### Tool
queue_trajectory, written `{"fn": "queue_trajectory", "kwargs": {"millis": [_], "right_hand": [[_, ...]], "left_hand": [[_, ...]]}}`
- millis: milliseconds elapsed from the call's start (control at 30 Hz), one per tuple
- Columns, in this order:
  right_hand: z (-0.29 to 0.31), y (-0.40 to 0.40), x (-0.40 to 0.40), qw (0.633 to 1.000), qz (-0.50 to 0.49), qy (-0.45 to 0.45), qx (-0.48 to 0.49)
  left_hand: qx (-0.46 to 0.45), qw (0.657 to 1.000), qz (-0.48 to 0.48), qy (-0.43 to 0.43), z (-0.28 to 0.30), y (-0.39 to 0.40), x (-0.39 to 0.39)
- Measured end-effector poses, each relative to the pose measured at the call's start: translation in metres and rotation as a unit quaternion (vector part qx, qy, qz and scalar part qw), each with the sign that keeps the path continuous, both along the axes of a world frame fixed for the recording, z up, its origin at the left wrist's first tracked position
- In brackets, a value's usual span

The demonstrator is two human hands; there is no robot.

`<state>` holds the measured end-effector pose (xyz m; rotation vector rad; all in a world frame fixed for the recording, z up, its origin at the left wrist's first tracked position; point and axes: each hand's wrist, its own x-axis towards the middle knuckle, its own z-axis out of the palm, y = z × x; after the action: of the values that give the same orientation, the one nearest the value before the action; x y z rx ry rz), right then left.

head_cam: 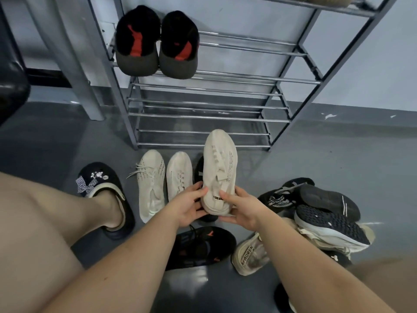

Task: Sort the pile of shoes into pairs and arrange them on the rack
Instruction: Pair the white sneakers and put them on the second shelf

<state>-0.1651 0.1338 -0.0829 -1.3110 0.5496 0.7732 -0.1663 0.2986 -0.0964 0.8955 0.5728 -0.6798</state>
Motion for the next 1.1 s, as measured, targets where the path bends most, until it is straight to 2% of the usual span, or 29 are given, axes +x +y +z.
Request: {"fn": "queue_trajectory", "kwargs": {"millis": [200, 300, 400, 500, 633, 767, 1033, 1100], "right_hand": [[-0.026, -0.002, 0.002, 1.000, -0.011, 0.006, 0.005], [-0.037, 0.006, 0.004, 0.999, -0.019, 0.027, 0.012], [-0.048, 0.013, 0.006, 0.999, -0.028, 0.046, 0.003], [-0.057, 0.014, 0.010, 0.998, -0.025, 0.059, -0.011], [-0.068, 0.017, 0.019, 0.997, -0.030, 0.063, -0.027], [-0.079, 0.022, 0.025, 0.997, -0.042, 0.057, -0.026], [-0.097, 0.008, 0.037, 0.995, -0.036, 0.075, -0.047], [-0.100, 0.006, 0.039, 0.995, -0.029, 0.087, -0.050]], "left_hand": [[0.023, 0.999, -0.030, 0.005, -0.015, 0.001, -0.002], [0.055, 0.998, -0.005, 0.024, -0.022, -0.001, 0.004], [0.146, 0.985, 0.067, 0.064, -0.045, 0.007, 0.013], [0.226, 0.956, 0.145, 0.117, -0.068, 0.025, 0.016], [0.298, 0.936, 0.076, 0.171, -0.092, 0.030, 0.017], [0.288, 0.933, 0.035, 0.213, -0.103, 0.021, 0.020], [0.171, 0.944, 0.084, 0.269, -0.108, 0.018, 0.034], [0.168, 0.943, 0.089, 0.273, -0.105, 0.016, 0.036]]}}
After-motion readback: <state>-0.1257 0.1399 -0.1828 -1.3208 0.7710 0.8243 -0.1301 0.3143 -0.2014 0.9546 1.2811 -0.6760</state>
